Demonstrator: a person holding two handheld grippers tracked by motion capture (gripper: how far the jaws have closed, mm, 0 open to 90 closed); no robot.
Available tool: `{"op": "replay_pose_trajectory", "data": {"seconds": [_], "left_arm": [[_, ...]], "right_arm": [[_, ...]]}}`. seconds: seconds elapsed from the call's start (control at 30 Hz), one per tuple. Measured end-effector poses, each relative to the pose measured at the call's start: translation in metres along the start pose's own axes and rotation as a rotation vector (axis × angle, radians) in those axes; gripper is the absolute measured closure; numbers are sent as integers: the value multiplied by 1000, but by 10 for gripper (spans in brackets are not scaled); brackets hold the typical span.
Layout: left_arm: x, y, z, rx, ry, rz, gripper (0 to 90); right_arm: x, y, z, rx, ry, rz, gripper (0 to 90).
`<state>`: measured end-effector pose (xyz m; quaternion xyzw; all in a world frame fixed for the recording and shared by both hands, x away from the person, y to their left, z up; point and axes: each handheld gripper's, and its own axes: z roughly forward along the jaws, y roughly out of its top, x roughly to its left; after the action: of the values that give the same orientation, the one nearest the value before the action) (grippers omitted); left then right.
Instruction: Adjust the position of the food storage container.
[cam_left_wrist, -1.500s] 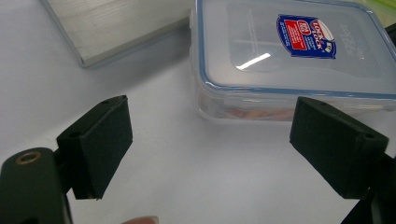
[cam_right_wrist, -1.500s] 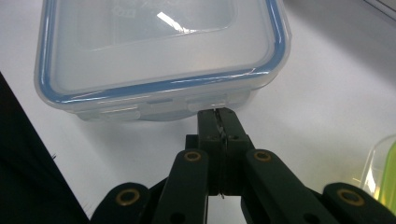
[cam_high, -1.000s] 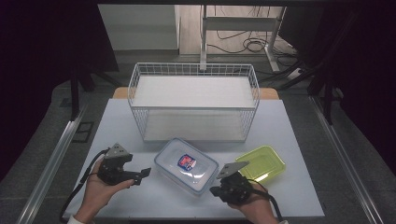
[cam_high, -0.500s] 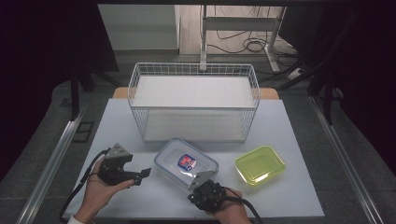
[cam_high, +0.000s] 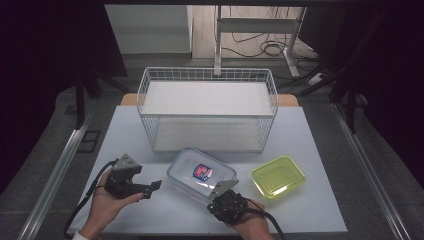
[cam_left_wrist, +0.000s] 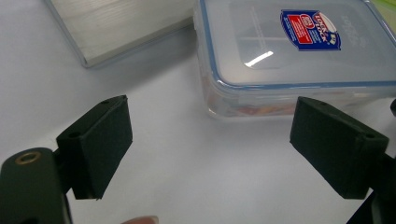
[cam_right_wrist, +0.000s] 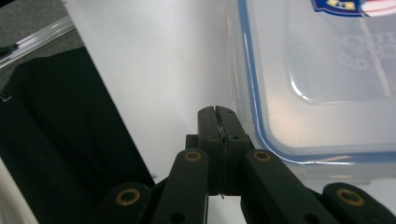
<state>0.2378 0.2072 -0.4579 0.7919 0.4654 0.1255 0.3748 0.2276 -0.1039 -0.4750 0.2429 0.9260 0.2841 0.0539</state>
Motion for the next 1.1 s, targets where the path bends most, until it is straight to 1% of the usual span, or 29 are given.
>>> {"op": "replay_pose_trajectory", "data": {"seconds": [0.07, 0.1, 0.23, 0.33, 0.6, 0.7, 0.73, 0.77, 0.83, 0.87, 0.9, 0.97, 1.1], "left_arm": [[0, 0, 0, -1, -1, -2, 127], [1, 0, 0, -4, -8, -10, 127], [4, -2, 1, -1, -10, -28, 127], [4, -2, 0, -5, -13, -27, 127], [4, -2, 0, -4, -12, -25, 127], [4, -2, 0, -3, -10, -27, 127], [4, -2, 0, -3, -11, -31, 127], [3, -2, 0, -3, -12, -30, 127], [3, -2, 0, -3, -12, -31, 127], [4, -2, 0, -4, -13, -28, 127], [4, -1, 0, -3, -15, -28, 127], [4, -1, 0, -7, -20, -36, 127], [4, 0, 1, -8, -29, -35, 127]], "right_arm": [[-3, -2, -2, 0, -10, 10, 892], [-6, -2, -2, -2, -14, 15, 892], [-13, -4, -6, -6, -28, 37, 892], [-17, -5, -6, -11, -28, 46, 892], [-20, -6, -8, -12, -35, 52, 892], [-21, -6, -10, -23, -27, 57, 892], [-21, -5, -13, -38, -4, 63, 892], [-20, -4, -16, -47, 5, 66, 892], [-19, -2, -19, -57, 3, 63, 892], [-19, 0, -22, -68, -2, 57, 892], [-22, 7, -30, -93, -12, 59, 892], [-27, 15, -35, -118, -22, 69, 892], [-41, 41, -41, -153, -58, 84, 892]]}}
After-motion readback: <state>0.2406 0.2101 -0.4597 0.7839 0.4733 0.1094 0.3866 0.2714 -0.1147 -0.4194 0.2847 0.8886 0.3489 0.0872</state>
